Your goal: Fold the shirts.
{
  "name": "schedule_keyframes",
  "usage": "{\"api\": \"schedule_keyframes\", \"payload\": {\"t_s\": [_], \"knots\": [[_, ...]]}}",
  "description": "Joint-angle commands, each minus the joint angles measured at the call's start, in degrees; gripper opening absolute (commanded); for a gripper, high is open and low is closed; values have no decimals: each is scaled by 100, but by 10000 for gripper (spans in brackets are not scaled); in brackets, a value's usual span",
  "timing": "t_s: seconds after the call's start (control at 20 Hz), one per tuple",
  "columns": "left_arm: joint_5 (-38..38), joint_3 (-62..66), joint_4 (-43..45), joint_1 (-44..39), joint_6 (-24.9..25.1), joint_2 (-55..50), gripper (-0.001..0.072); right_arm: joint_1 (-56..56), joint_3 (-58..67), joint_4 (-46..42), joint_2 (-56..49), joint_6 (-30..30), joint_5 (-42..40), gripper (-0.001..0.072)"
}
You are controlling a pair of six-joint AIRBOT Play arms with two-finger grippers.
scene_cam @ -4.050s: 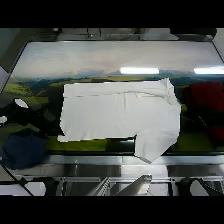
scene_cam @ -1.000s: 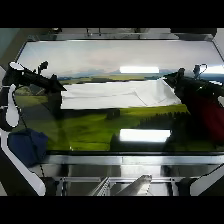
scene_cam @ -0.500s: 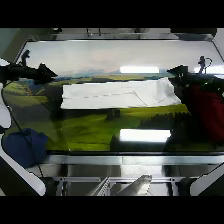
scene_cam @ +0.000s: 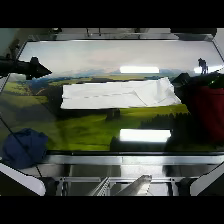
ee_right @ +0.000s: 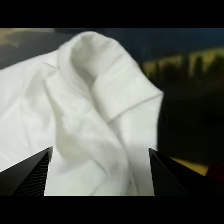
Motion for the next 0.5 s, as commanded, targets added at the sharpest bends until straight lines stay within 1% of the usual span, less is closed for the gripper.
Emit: {"api": "schedule_keyframes", "payload": {"t_s": [0.0,0.2,0.3,0.45], "knots": [[-238,-55,26,-409,131,44,9,-57,31,-400,-162,146,354,715],[-234,-55,24,-988,216,-105,9,122,28,-387,-313,140,437,715],[-236,-55,24,-1255,256,-201,9,275,31,-315,-315,-11,435,714],[-234,-52,24,-1641,326,-337,9,450,31,-212,-315,-11,439,713]]}}
